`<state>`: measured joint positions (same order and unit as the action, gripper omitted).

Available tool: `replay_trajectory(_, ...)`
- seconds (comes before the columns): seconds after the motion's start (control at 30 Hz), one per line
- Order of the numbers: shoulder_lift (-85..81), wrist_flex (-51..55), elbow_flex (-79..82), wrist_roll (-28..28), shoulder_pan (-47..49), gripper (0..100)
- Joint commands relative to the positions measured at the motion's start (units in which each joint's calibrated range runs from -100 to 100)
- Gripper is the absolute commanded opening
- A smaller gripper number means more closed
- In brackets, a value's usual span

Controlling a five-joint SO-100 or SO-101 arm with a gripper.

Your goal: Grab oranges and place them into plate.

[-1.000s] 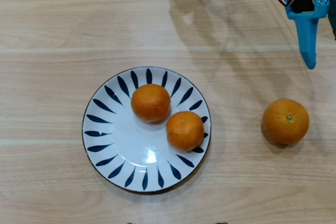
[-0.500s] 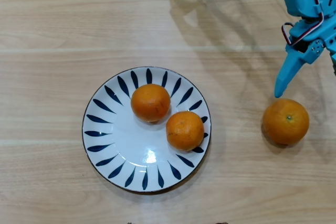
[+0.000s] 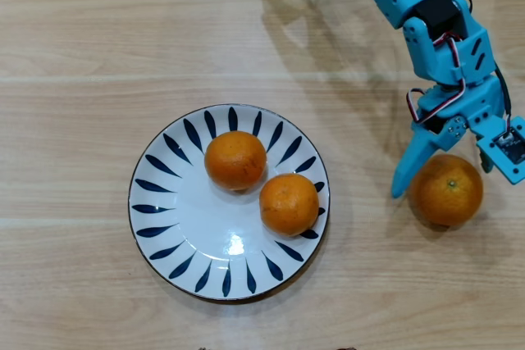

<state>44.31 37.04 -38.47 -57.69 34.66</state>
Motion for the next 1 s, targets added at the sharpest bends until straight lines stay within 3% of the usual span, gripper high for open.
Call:
replay_trajectory(0.0, -0.18, -2.87, 0.49, 0.4, -1.75, 55)
replay_trajectory(0.3, -0.1, -16.97, 8.82, -0.38, -1.67, 53)
replay_trajectory(0.5, 1.59, -17.74, 8.64, -1.32, -1.35, 52)
replay_trajectory(0.73, 3.54, -19.72, 7.01, -1.38, -1.03, 37)
replay_trajectory(0.97, 3.03, -19.72, 6.83, -1.38, -1.03, 35)
